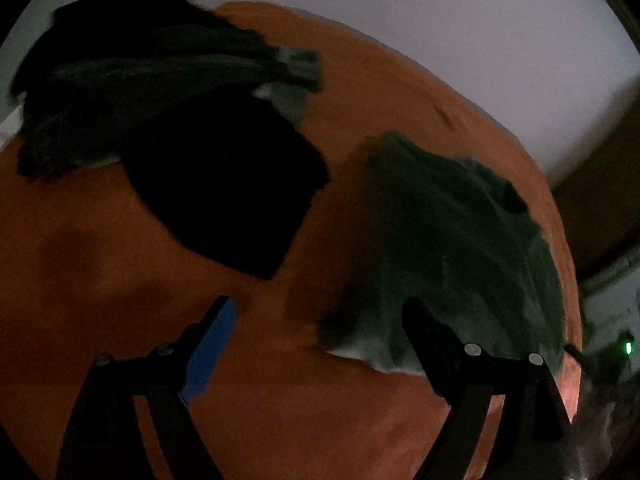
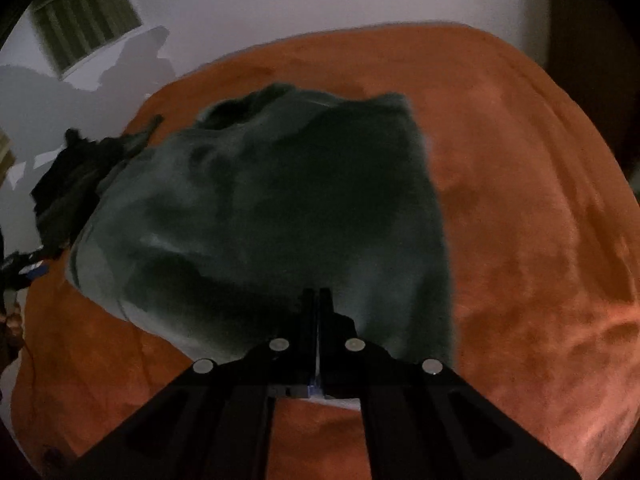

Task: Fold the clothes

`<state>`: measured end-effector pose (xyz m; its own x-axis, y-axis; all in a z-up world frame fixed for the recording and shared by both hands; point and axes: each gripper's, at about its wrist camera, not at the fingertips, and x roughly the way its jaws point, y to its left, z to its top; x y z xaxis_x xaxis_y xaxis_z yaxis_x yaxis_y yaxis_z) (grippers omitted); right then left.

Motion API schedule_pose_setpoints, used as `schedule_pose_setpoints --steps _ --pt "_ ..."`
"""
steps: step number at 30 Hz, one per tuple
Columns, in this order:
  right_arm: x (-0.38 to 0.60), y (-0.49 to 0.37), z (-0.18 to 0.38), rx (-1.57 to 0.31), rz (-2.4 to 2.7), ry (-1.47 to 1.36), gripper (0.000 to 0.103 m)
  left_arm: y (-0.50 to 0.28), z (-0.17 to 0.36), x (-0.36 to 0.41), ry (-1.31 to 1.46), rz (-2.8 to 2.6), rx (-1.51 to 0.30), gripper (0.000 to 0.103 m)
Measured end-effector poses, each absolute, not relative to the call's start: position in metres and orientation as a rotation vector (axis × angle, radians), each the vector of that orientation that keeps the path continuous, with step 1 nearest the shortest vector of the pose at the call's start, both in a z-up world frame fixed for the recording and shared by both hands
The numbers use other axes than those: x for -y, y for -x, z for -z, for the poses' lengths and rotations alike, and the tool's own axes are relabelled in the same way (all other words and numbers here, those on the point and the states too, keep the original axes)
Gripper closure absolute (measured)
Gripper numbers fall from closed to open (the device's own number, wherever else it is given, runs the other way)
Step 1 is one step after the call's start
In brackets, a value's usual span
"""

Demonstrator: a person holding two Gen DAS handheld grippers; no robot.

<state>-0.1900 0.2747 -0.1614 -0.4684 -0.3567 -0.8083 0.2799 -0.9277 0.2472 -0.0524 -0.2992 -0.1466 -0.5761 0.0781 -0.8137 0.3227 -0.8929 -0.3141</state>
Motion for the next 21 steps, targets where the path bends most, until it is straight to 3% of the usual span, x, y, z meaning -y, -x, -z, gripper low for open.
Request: schedule_pose_setpoints --steps 4,5,6,7,8,9,13,16,20,21 --pt "-0.309 0.173 0.176 0.237 2.415 -1.440 0.102 0.070 0.175 0.276 -1.466 2.612 -0.660 0.019" --pt "-0.316 0.167 0.179 0.280 2.409 -1.459 0.099 0.073 0.183 0.273 -1.481 2.621 -0.677 0.029" --pt "-0.321 0.164 0.182 0.317 2.390 -1.472 0.093 0.073 0.189 0.268 -1.484 2.627 -0.629 0.077" --pt "-0.323 0.160 0.185 0.344 2.378 -1.473 0.086 0.072 0.195 0.264 -1.484 2.631 -0.567 0.093" --pt "-0.326 0.156 0.187 0.368 2.369 -1.473 0.064 0.069 0.196 0.265 -1.461 2.639 -0.492 0.091" --pt "-0.329 0.153 0.186 0.370 2.380 -1.466 0.049 0.064 0.197 0.273 -1.452 2.650 -0.526 0.090" --pt "-0.342 0.147 0.182 0.372 2.413 -1.443 0.048 0.042 0.196 0.295 -1.470 2.678 -0.693 0.081" --pt "-0.350 0.151 0.186 0.397 2.400 -1.451 0.048 0.034 0.185 0.286 -1.495 2.700 -0.648 0.073" --pt "-0.362 0.153 0.190 0.446 2.387 -1.430 0.050 0.028 0.181 0.279 -1.464 2.770 -0.716 0.050" --pt "-0.365 0.154 0.190 0.457 2.385 -1.422 0.064 0.029 0.183 0.277 -1.461 2.775 -0.712 0.049"
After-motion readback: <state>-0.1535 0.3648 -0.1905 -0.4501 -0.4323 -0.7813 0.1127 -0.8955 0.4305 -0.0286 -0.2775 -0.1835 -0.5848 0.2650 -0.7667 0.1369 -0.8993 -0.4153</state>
